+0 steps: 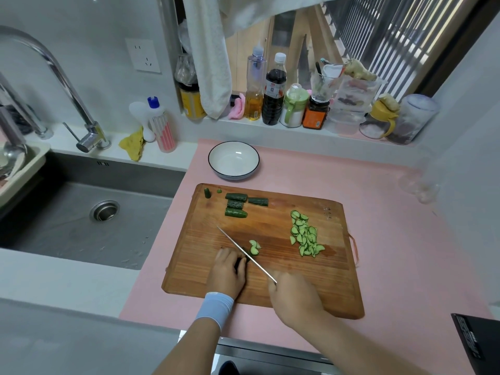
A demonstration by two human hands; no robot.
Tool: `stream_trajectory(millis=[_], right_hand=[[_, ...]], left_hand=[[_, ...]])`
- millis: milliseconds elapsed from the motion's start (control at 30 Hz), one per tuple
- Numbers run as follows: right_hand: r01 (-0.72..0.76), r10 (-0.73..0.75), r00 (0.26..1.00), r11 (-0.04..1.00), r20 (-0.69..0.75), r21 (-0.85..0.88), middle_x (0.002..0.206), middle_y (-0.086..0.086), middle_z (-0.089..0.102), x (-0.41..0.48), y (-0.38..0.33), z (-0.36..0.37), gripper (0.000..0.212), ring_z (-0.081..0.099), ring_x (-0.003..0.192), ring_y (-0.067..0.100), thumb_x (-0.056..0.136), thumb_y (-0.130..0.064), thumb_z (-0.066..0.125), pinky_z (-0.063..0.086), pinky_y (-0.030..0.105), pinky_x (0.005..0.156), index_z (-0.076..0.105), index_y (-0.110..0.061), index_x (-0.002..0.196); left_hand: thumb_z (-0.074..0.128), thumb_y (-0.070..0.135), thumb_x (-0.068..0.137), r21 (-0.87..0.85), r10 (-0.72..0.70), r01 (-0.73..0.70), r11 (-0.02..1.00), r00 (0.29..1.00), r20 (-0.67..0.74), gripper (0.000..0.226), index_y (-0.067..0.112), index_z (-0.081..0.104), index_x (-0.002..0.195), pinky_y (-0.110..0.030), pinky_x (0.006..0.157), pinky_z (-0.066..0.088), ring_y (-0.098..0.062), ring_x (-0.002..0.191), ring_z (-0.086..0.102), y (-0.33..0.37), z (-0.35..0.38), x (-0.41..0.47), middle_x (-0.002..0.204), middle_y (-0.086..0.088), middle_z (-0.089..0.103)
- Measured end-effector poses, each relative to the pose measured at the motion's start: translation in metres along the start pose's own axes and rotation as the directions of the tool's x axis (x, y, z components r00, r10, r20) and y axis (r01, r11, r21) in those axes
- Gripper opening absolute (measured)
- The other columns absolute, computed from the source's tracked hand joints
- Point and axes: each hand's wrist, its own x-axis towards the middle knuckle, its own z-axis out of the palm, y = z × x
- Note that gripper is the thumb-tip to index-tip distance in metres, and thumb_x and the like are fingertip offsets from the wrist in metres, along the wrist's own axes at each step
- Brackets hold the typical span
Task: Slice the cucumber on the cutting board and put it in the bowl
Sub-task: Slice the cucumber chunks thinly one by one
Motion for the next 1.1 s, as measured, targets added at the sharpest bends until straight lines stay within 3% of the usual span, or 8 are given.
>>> stream_trajectory(millis=[200,333,467,600,900,1100], right_hand=[[-0.001,0.001,1.000,1.000,-0.009,-0.006,0.078,-0.005,0.056,-0.009,0.002,-0.005,0.025,0.051,0.071,0.020,0.104,-0.030,0.038,0.039,0.029,0.064,0.062,-0.028,0.096],[-0.027,0.026,0.999,0.999,0.025,0.020,0.073,-0.006,0.055,-0.004,0.001,-0.003,0.028,0.052,0.070,0.020,0.103,-0.029,0.038,0.037,0.030,0.062,0.047,-0.025,0.076],[-0.062,0.057,0.996,0.995,0.071,0.080,0.066,-0.006,0.054,0.014,0.000,0.002,0.033,0.054,0.067,0.022,0.100,-0.027,0.041,0.031,0.030,0.050,0.044,-0.024,0.066],[-0.071,0.064,0.995,0.993,0.071,0.097,0.071,-0.002,0.059,0.023,-0.001,0.005,0.033,0.055,0.069,0.026,0.098,-0.027,0.042,0.035,0.029,0.059,0.046,-0.024,0.066],[-0.051,0.047,0.997,0.997,0.058,0.065,0.081,-0.001,0.066,0.021,0.000,-0.001,0.023,0.063,0.079,0.028,0.099,-0.032,0.040,0.039,0.030,0.062,0.058,-0.026,0.085],[-0.017,0.016,1.000,0.999,0.020,0.044,0.075,-0.003,0.060,0.009,0.006,-0.003,0.031,0.060,0.074,0.026,0.101,-0.034,0.041,0.043,0.033,0.061,0.047,-0.026,0.071]], left_hand=[[0.075,0.000,0.076,0.000,0.003,-0.003,1.000,1.000,-0.003,0.019,0.010,0.059,0.073,-0.015,0.076,0.036,-0.016,0.078,0.048,-0.001,0.001,0.000,0.076,-0.002,0.055],[0.075,0.000,0.076,-0.015,0.002,-0.002,1.000,1.000,-0.009,0.018,0.010,0.061,0.074,-0.014,0.077,0.036,-0.016,0.079,0.050,-0.002,0.001,0.000,0.077,-0.001,0.056],[0.075,-0.001,0.076,-0.033,0.003,-0.003,0.999,1.000,-0.008,0.016,0.011,0.063,0.076,-0.014,0.079,0.038,-0.016,0.080,0.052,-0.002,0.002,0.000,0.078,0.001,0.058],[0.075,0.000,0.076,-0.039,-0.001,0.000,0.999,1.000,-0.009,0.016,0.011,0.064,0.078,-0.015,0.080,0.038,-0.017,0.081,0.053,-0.002,0.002,0.000,0.080,0.001,0.059],[0.073,0.001,0.078,-0.033,-0.016,0.017,0.999,1.000,0.013,0.016,0.012,0.062,0.077,-0.014,0.079,0.035,-0.015,0.082,0.050,-0.002,0.001,-0.001,0.079,0.001,0.058],[0.073,0.002,0.079,-0.033,-0.028,0.029,0.999,0.999,0.024,0.016,0.013,0.061,0.078,-0.012,0.080,0.034,-0.013,0.083,0.050,-0.002,0.001,-0.001,0.080,0.003,0.057]])
